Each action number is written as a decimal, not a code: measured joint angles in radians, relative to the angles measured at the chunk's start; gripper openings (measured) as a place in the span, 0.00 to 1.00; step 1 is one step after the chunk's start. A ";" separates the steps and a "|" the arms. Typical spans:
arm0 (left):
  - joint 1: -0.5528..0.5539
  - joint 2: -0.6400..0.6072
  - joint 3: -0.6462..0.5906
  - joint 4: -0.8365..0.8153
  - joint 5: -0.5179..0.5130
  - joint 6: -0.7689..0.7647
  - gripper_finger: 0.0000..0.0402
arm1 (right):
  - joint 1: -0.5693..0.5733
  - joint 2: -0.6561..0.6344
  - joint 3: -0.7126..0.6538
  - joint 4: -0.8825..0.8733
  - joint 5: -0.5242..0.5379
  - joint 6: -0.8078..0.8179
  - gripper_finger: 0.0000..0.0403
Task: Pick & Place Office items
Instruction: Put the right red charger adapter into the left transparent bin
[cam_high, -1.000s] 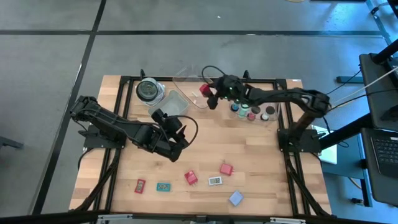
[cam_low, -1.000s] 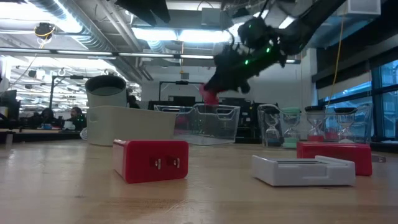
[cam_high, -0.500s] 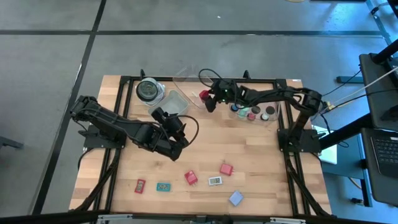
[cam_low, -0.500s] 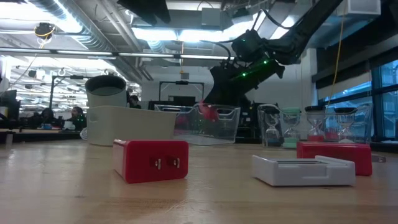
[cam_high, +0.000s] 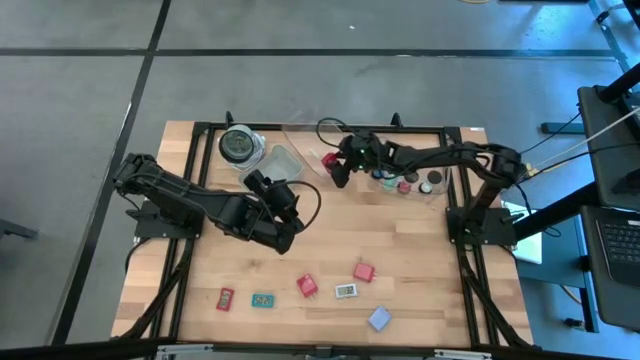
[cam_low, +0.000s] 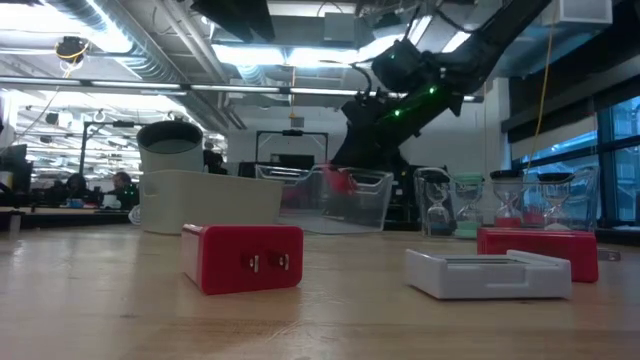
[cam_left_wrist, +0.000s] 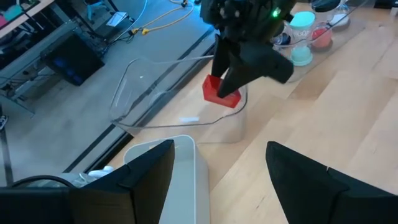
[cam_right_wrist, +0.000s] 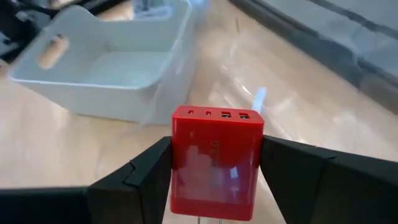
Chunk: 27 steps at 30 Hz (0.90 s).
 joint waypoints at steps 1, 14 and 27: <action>0.000 0.000 0.000 0.000 0.000 0.000 0.62 | 0.004 -0.013 0.000 -0.005 0.000 0.000 0.53; 0.000 0.000 0.000 0.000 0.000 -0.001 0.62 | 0.089 -0.091 0.000 -0.079 0.023 -0.007 0.53; -0.001 0.000 0.000 0.000 0.002 -0.002 0.62 | 0.079 -0.091 0.000 -0.052 0.204 -0.058 0.53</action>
